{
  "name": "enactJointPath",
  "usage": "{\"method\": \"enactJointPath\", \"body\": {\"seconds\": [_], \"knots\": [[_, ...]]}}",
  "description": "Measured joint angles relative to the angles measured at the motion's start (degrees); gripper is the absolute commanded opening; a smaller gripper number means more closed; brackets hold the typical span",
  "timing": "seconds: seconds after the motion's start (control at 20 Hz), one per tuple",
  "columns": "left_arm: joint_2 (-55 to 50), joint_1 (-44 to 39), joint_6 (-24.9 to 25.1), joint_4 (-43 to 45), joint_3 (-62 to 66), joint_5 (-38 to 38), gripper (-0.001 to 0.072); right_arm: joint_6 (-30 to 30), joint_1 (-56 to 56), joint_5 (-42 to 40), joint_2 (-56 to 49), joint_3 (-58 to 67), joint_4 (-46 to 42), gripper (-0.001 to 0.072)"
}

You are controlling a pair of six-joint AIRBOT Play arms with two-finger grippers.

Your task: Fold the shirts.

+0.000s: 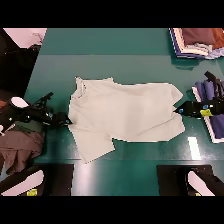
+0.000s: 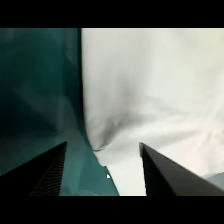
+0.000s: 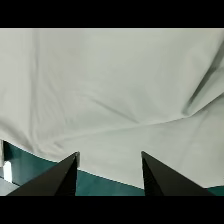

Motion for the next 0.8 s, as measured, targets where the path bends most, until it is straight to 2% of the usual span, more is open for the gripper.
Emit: {"method": "enactJointPath", "body": {"seconds": [0.05, 0.15, 0.2, 0.35, 0.55, 0.8], "knots": [[0.0, -1.0, 0.2, -0.7, -0.6, 0.4, 0.0519, 0.0, 0.0, 0.1, 0.3, -0.2, 0.1, 0.0441], [0.0, -3.7, 0.3, -1.2, -1.4, 1.7, 0.0146, 0.0, -0.2, 1.0, 0.6, -0.4, -0.3, 0.0441], [0.0, -4.6, 0.4, -1.4, -1.6, 2.4, 0.0026, 0.0, -0.9, 1.9, 0.7, -0.5, -1.0, 0.0441], [0.0, -6.6, 0.5, -2.0, -1.8, 4.0, 0.0029, 1.0, -4.9, 4.4, 0.9, -1.6, -4.0, 0.0441], [0.0, -7.6, 0.5, -2.5, -0.3, 4.5, 0.0029, 2.1, -13.6, 6.4, 1.0, -9.0, -6.2, 0.0453], [0.0, -7.8, 0.5, -2.7, 2.0, 4.7, 0.0029, 2.6, -18.2, 1.6, 1.0, -20.3, -4.2, 0.0448]]}}
